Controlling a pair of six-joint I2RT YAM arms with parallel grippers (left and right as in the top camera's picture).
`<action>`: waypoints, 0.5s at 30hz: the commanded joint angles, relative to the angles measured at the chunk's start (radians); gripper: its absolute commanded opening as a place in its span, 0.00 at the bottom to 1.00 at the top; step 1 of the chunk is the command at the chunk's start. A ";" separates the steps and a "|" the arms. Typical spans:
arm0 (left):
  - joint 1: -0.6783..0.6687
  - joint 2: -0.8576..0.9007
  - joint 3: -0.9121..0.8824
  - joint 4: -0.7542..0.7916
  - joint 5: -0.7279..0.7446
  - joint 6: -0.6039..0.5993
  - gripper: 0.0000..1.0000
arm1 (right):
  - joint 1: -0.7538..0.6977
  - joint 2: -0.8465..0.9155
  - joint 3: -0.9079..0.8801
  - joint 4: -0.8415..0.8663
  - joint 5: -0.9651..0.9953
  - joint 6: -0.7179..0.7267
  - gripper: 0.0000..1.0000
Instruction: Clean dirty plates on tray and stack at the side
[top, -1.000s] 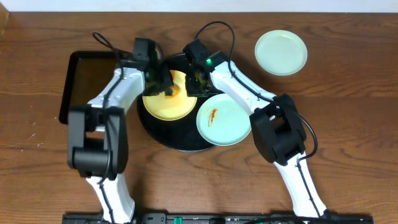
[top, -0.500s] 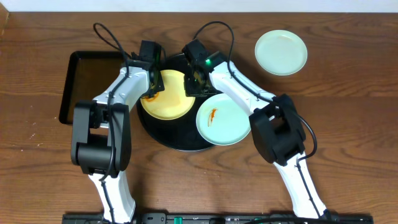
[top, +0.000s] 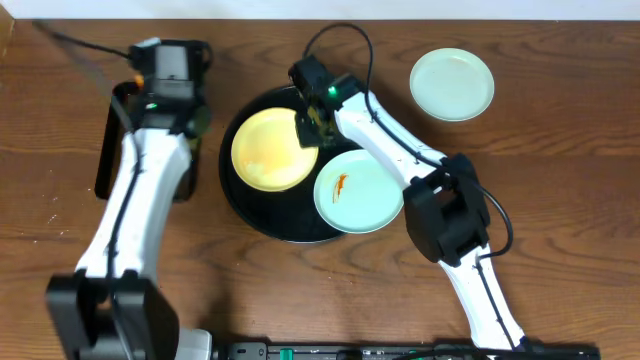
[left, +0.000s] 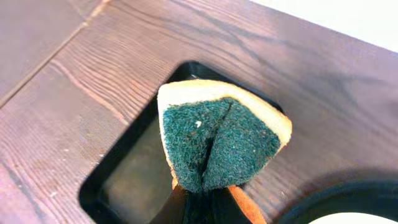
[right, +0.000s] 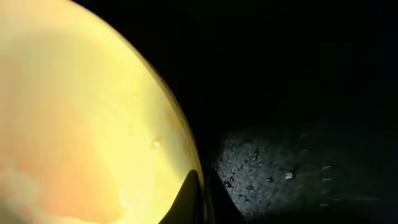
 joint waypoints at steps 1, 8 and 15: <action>0.131 0.011 -0.004 -0.018 0.229 0.009 0.07 | -0.013 -0.047 0.152 -0.039 0.091 -0.137 0.01; 0.347 0.089 -0.004 -0.019 0.629 0.096 0.07 | 0.010 -0.065 0.359 -0.178 0.288 -0.323 0.01; 0.433 0.185 -0.004 -0.014 0.661 0.095 0.07 | 0.111 -0.065 0.455 -0.223 0.585 -0.507 0.01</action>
